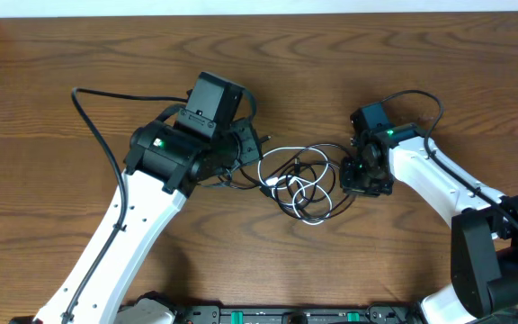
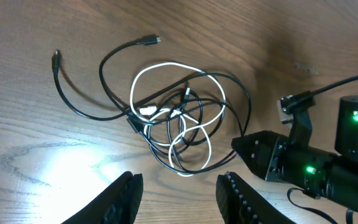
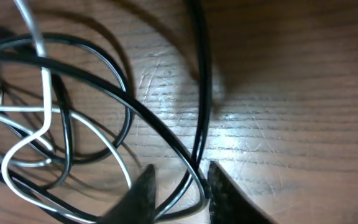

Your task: Untangle cables

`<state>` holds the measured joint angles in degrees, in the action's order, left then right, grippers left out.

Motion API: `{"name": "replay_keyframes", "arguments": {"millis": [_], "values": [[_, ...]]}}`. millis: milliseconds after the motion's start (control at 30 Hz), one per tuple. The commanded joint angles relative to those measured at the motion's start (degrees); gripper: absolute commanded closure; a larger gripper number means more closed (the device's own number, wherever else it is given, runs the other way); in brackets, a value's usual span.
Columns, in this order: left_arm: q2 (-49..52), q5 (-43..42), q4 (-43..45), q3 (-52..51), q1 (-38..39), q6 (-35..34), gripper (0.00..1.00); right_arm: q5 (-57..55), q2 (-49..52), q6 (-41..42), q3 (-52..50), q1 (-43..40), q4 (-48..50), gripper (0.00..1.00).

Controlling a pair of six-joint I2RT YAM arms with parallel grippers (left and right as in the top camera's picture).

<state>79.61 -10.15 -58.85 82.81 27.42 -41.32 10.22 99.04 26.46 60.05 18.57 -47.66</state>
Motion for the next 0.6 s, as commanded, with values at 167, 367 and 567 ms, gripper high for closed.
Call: {"name": "replay_keyframes", "arguments": {"millis": [167,367,567], "values": [[2.05,0.76,-0.61,-0.85,-0.13,0.52,0.56,9.77,0.13,-2.95,0.92,-0.63,0.59,0.99],[2.69,0.15,-1.9,-0.9,-0.13,0.57,0.5,37.53,-5.16,-11.91,4.85,-5.49,-0.59,0.99],[2.69,0.13,-1.86,-0.9,-0.09,0.24,0.5,58.55,-13.18,-16.22,6.34,-9.31,4.07,0.99]]}}
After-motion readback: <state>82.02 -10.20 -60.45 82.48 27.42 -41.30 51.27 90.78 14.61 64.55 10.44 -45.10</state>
